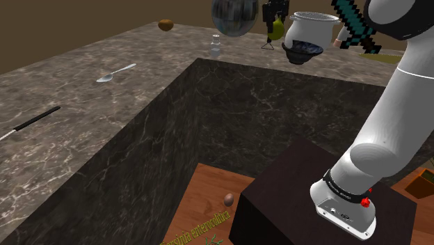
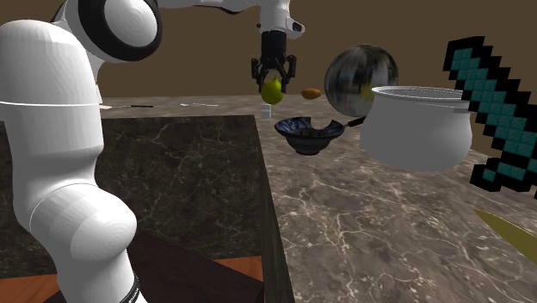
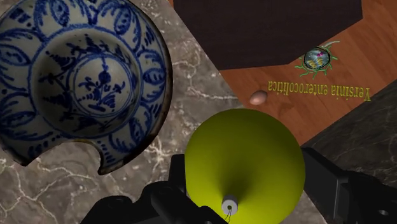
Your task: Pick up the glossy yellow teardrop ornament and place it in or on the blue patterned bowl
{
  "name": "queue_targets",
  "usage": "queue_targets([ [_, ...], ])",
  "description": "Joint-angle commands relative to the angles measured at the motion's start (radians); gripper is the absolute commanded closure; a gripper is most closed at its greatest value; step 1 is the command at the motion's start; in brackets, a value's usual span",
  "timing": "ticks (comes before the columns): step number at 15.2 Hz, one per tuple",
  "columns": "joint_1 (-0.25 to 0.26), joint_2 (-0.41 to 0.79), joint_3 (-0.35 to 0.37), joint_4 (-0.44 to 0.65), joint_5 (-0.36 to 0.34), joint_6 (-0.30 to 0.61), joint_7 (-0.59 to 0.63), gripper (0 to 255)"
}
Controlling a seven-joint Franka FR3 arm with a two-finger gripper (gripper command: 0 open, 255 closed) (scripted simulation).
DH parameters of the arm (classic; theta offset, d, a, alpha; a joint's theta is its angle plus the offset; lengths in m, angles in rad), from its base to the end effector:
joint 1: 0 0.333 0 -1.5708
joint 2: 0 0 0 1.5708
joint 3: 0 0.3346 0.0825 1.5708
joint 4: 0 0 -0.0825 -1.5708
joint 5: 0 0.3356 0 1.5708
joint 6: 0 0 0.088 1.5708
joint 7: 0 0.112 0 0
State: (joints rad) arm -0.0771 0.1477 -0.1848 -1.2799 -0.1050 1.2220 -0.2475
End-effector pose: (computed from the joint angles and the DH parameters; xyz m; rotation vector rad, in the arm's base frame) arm 0.4950 -0.1373 0.6560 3.0472 -0.0626 -0.3499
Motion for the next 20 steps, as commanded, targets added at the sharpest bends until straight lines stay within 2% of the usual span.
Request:
queue_targets([
  [1,-0.002,0.018,-0.001,0.054,0.002,-0.036,-0.005,255],
  [7,-0.01,0.079,-0.005,0.219,0.008,-0.139,-0.024,255],
  [12,-0.071,0.004,-0.047,0.101,-0.02,-0.081,-0.133,255],
  [19,-0.166,-0.04,-0.119,0.021,-0.051,-0.019,-0.304,255],
  [20,-0.164,-0.049,-0.118,-0.005,-0.053,-0.002,-0.299,255],
])
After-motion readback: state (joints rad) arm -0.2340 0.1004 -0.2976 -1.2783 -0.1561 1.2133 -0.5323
